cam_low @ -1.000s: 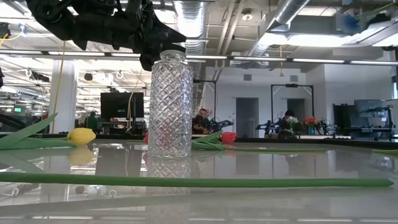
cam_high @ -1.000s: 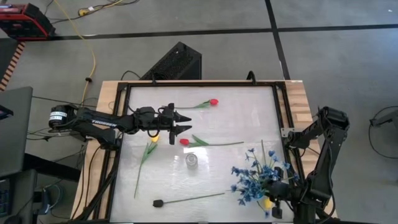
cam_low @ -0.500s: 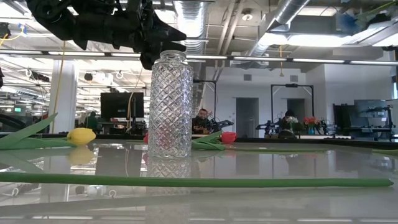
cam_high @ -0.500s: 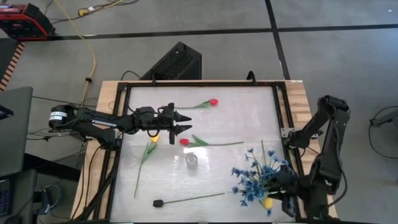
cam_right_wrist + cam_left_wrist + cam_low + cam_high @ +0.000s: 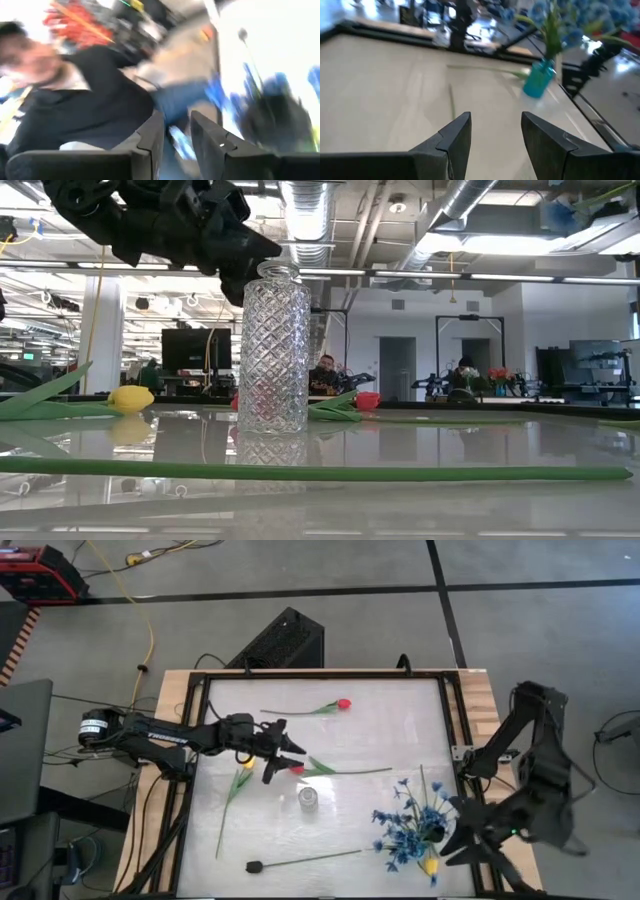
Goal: Sort flowers into vase by color
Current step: Put the black flower into the blue vase
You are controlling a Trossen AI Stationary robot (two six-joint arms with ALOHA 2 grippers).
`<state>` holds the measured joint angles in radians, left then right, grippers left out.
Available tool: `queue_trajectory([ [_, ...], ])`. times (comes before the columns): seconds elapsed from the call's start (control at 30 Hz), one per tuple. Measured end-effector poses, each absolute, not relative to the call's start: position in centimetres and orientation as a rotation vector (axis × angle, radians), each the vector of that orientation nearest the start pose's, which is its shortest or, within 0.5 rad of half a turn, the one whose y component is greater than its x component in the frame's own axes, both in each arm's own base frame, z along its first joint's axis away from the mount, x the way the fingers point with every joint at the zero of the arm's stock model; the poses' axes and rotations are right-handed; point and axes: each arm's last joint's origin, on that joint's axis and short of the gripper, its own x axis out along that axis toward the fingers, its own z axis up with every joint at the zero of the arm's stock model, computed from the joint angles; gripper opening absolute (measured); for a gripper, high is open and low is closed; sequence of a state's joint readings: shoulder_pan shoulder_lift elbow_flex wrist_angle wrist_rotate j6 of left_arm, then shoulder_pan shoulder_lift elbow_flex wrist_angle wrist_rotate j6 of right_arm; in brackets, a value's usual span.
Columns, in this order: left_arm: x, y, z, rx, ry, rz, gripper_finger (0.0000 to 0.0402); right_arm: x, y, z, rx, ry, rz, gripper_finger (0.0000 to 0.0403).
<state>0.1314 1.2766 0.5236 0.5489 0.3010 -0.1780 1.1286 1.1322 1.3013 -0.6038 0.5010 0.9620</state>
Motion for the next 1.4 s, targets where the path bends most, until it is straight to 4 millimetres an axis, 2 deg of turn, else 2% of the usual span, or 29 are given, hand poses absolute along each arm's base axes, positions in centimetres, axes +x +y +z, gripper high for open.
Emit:
queue_trajectory([
  [0.13, 25.4, 2.5, 20.8, -0.243, 0.272, -0.158, 0.0162, 10.6, 18.9, 43.8, 0.434, 0.332, 0.517, 0.0122],
  [0.23, 25.1, 2.4, 20.3, -0.269, 0.342, -0.17, 0.0162, 10.7, 18.0, 45.7, 0.284, 0.196, 0.47, 0.0122],
  [0.33, 24.7, 2.2, 19.8, -0.303, 0.423, -0.186, 0.0162, 11.3, 17.0, 46.9, 0.12, 0.104, 0.348, 0.0122],
  [0.53, 24.1, 2.1, 19.8, -0.352, 0.52, -0.158, 0.0162, 13.2, 14.8, 46.6, -0.084, 0.089, -0.007, 0.0122],
  [0.77, 23.9, 2.1, 19.3, -0.369, 0.568, -0.105, 0.0162, 15.2, 11.2, 45.5, -0.045, 0.182, -0.227, 0.0122],
  [0.87, 23.7, 1.6, 19.0, -0.366, 0.614, -0.166, 0.0162, 15.9, 10.1, 44.7, -0.044, 0.242, -0.284, 0.0122],
  [1.0, 23.5, -0.7, 18.7, -0.333, 0.669, -0.309, 0.0162, 16.7, 8.9, 43.7, -0.024, 0.33, -0.288, 0.0122],
  [1.17, 23.0, -4.6, 18.6, -0.335, 0.72, -0.422, 0.0162, 17.7, 8.1, 42.9, -0.023, 0.387, -0.302, 0.0122],
  [1.4, 21.5, -10.4, 19.0, -0.376, 0.712, -0.389, 0.0162, 18.9, 7.1, 42.5, -0.022, 0.414, -0.352, 0.0122],
])
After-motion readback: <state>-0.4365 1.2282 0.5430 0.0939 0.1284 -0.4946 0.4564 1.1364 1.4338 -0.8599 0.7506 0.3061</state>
